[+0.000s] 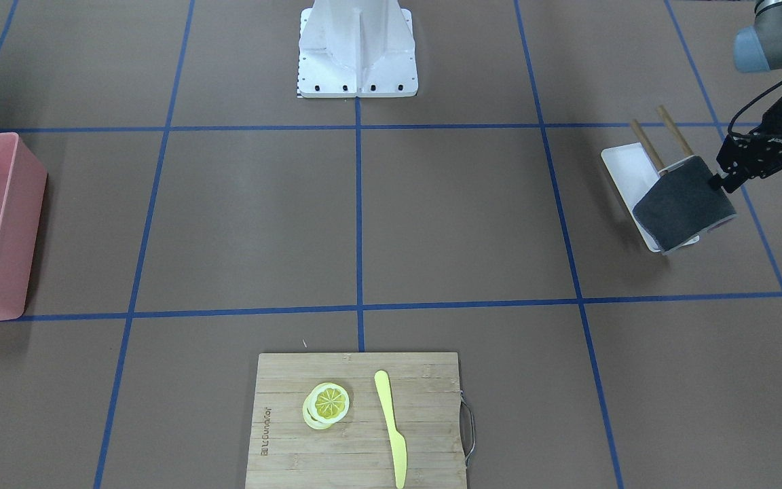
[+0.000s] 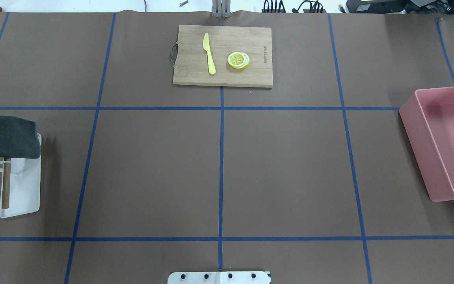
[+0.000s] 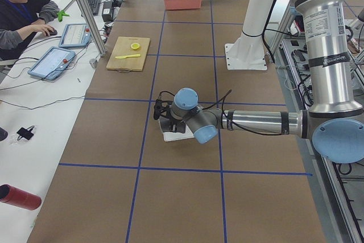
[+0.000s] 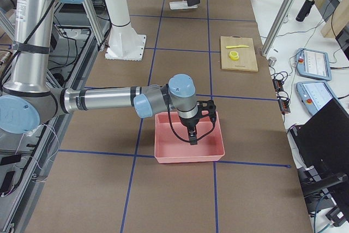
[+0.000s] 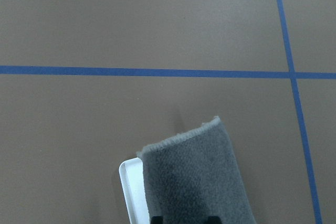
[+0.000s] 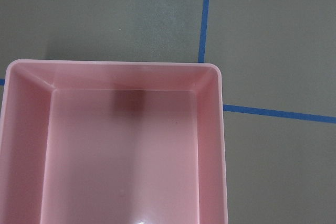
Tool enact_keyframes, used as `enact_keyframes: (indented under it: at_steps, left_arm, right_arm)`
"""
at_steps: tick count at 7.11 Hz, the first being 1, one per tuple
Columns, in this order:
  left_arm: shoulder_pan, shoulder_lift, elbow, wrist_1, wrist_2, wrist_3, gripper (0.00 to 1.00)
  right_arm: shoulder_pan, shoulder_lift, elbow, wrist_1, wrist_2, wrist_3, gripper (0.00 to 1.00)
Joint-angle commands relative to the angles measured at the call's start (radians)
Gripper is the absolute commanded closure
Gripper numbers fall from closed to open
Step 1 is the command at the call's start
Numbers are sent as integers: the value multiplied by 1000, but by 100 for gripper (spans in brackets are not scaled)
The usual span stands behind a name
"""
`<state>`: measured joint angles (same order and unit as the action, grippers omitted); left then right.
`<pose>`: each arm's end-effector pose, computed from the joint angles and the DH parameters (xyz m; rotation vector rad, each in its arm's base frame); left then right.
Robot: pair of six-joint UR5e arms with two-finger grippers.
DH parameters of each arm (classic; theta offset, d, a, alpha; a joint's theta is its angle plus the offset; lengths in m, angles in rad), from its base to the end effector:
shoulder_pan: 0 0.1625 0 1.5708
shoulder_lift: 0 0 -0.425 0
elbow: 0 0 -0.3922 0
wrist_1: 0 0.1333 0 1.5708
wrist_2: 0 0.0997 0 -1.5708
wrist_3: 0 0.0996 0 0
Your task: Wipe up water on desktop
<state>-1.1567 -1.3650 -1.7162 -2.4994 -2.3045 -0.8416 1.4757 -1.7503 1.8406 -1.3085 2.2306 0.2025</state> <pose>0.1102 -0.4164 0.5739 0.2657 1.0369 -0.0676 0.0306 -0.4404 0.5847 0.2390 -0.6956 -0.0138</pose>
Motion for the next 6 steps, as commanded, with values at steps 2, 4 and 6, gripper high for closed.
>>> enact_keyframes:
  at_steps: [2,4,6]
  left_arm:
    - [0,-3,0,-1,-1,-1,80]
    - [0,-3,0,-6,-1,-1,91]
    - [-2,-3,-6,-6,-3,-1,100]
  right_arm:
    - [0,0,-1,0,0,0,0]
    - [0,0,-1,0,-2,0,0]
    - [0,0,0,0,-2,0,0]
